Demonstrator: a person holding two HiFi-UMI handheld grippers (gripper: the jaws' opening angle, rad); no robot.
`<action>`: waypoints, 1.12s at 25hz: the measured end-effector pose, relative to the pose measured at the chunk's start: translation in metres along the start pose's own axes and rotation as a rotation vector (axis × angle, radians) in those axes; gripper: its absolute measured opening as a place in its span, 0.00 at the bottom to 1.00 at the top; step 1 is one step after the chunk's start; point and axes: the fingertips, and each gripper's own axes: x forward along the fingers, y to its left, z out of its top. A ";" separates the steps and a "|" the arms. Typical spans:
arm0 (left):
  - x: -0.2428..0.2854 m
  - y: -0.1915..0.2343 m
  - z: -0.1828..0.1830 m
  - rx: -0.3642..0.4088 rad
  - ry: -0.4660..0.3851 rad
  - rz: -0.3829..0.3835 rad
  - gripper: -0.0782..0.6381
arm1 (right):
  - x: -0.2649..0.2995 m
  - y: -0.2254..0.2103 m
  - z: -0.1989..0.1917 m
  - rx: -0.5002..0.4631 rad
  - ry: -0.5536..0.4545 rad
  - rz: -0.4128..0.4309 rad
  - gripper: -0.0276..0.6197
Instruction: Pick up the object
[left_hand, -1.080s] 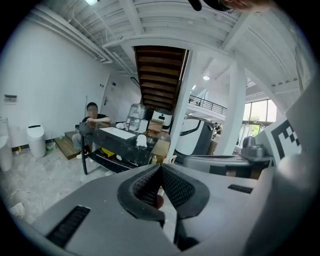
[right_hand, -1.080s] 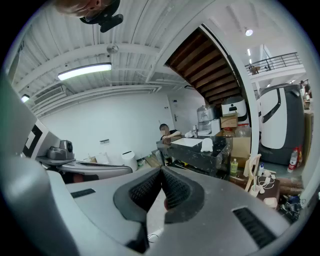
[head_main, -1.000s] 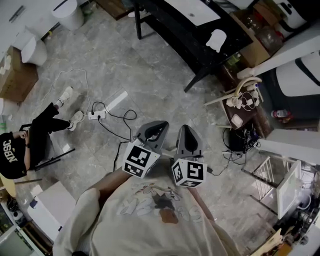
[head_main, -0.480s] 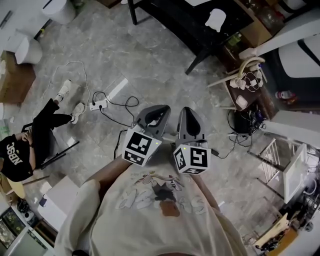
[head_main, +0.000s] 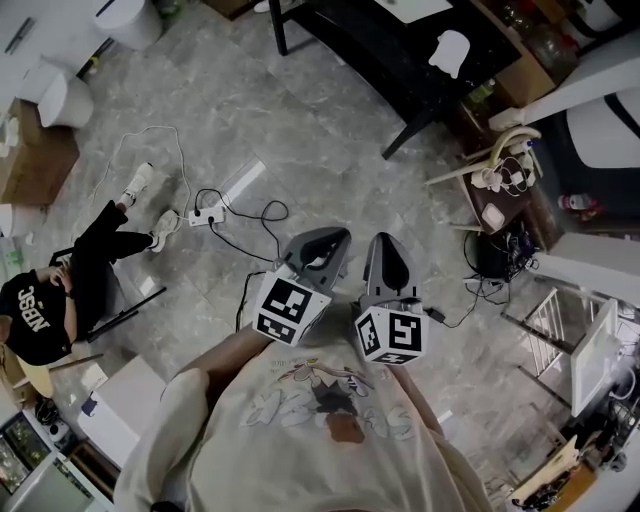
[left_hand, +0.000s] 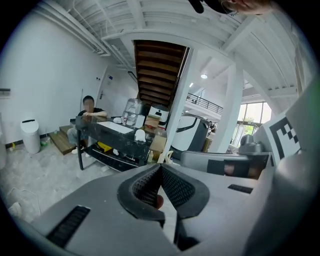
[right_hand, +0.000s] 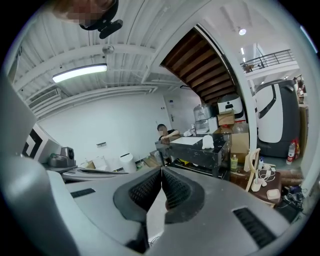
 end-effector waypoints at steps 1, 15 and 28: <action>0.000 0.002 -0.001 -0.007 0.003 0.000 0.12 | 0.002 0.000 0.000 0.000 0.001 -0.004 0.07; 0.033 0.011 0.021 0.041 0.005 0.038 0.12 | 0.039 -0.027 0.007 0.062 0.055 0.030 0.07; 0.136 0.023 0.076 0.069 0.036 0.050 0.12 | 0.113 -0.096 0.061 0.075 0.045 0.076 0.07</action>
